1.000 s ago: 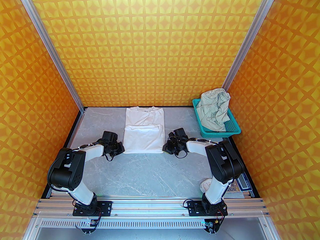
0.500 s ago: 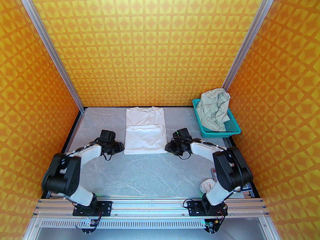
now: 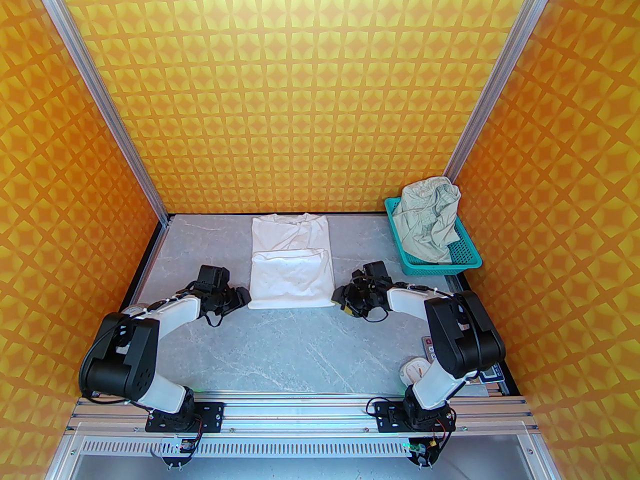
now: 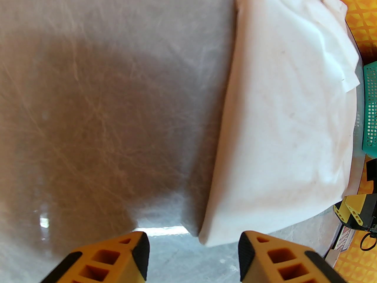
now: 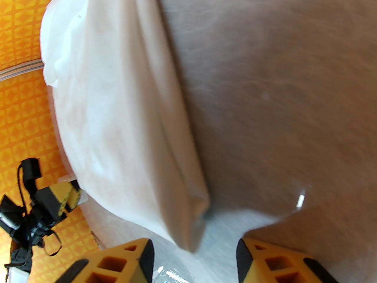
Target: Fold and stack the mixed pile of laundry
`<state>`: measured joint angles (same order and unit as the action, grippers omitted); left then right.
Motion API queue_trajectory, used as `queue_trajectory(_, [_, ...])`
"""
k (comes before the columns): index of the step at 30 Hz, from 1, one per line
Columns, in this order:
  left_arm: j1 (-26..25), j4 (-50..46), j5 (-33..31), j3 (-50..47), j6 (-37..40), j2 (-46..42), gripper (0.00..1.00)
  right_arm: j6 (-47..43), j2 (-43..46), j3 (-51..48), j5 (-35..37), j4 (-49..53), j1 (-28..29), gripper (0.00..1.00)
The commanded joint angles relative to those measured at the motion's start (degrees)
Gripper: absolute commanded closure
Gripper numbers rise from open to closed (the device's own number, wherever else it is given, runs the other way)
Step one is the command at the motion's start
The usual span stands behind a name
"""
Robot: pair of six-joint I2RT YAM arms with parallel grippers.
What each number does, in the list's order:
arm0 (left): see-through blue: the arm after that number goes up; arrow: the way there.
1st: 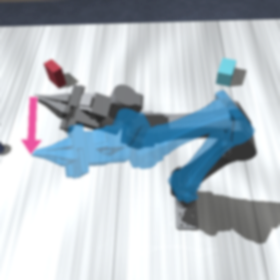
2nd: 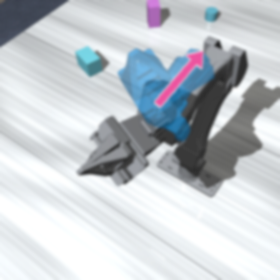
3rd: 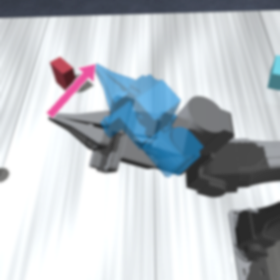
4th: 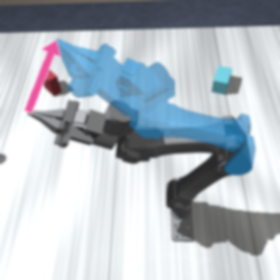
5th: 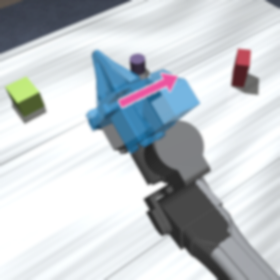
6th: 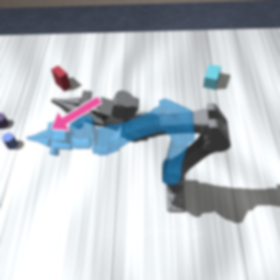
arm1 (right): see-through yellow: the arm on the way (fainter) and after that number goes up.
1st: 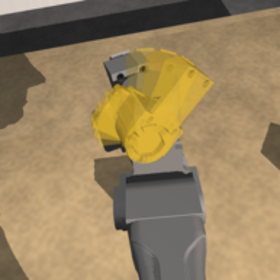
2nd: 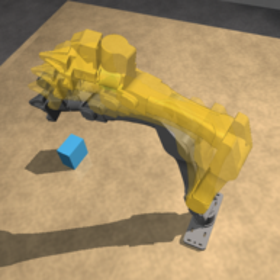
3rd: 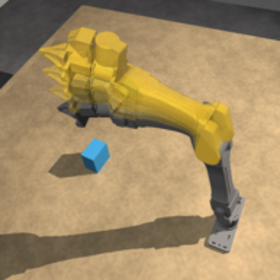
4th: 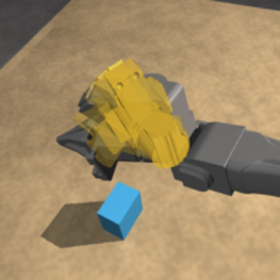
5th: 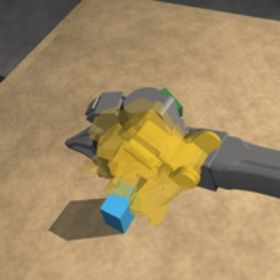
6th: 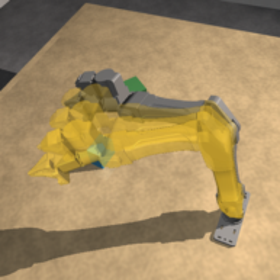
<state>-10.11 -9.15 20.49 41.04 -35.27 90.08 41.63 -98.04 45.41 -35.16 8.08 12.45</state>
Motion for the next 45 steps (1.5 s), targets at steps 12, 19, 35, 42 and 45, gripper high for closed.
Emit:
queue_trajectory(12, [-3.2,8.89,5.19,2.65,-4.73,7.24,0.49,3.98,-6.62,1.81,-2.74,-8.75,0.38,0.62])
queue_trajectory(19, [-3.34,7.68,4.31,1.3,-5.3,5.31,0.5,3.68,-6.48,1.72,-2.2,-8.37,0.3,0.67])
queue_trajectory(35, [-3.34,-1.23,-1.39,-1.24,-5.15,-3.15,0.54,3.55,-6.28,1.09,-2.36,-8.5,0.21,0.68])
queue_trajectory(42, [-4.11,0.71,-1.86,-0.96,-6.65,-0.36,0.54,3.45,-6.35,0.74,-2.6,-8.76,0.21,0.68])
queue_trajectory(45, [-4.96,2.29,-1.86,-0.65,-7.45,1.22,0.56,3.71,-6.51,0.65,-2.79,-9.37,0.21,0.68])
